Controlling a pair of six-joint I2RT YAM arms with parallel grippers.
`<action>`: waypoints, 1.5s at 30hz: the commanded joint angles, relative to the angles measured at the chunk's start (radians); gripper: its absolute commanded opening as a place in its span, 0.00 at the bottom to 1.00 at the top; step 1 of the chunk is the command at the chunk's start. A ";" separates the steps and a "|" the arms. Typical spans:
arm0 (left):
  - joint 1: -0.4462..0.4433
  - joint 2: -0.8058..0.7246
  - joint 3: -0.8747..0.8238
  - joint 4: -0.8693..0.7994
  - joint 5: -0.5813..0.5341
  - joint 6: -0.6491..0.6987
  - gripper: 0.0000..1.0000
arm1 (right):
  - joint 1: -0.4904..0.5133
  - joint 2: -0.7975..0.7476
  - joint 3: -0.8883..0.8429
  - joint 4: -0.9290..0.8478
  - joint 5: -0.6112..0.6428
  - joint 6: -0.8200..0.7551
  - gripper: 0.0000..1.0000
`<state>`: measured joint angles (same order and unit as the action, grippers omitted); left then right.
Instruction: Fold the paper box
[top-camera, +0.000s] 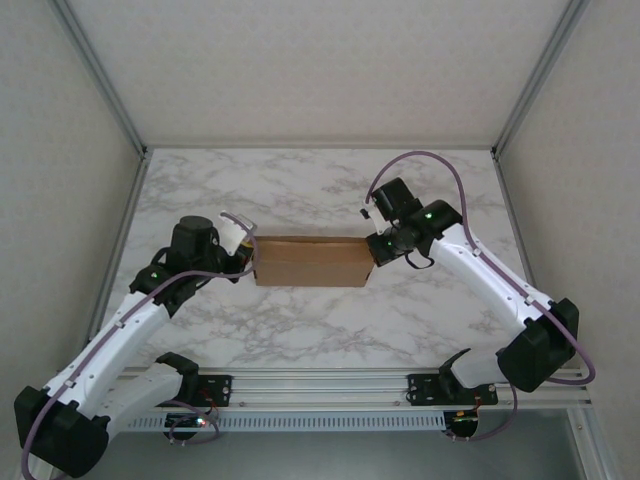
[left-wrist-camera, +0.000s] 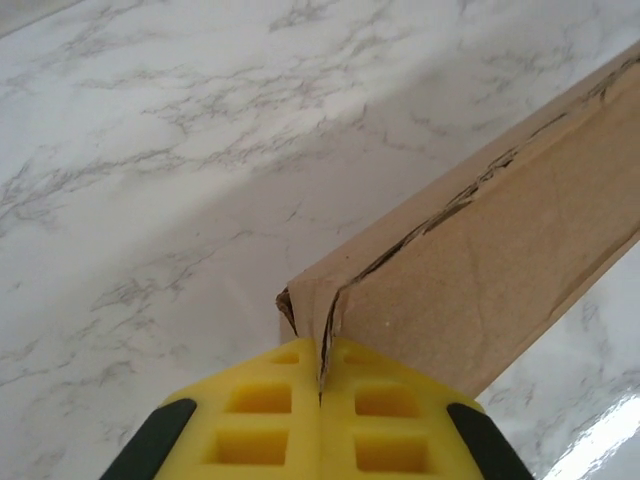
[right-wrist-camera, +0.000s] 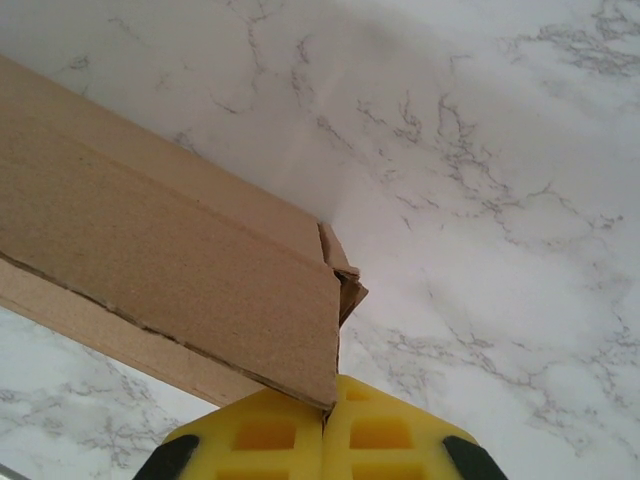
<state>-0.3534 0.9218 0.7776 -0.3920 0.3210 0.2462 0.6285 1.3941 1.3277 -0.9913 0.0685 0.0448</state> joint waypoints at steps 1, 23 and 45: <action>-0.015 -0.036 -0.011 0.104 0.124 -0.123 0.00 | 0.037 0.024 0.041 -0.011 -0.037 0.024 0.00; -0.027 0.006 0.009 0.082 0.051 -0.317 0.00 | 0.064 0.132 0.134 -0.092 -0.027 0.095 0.00; -0.027 0.081 0.014 -0.005 -0.009 -0.382 0.00 | 0.064 0.168 0.172 -0.098 -0.030 0.279 0.00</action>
<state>-0.3569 1.0100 0.7971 -0.4091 0.2810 -0.1467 0.6601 1.5379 1.4944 -1.1191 0.0860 0.3157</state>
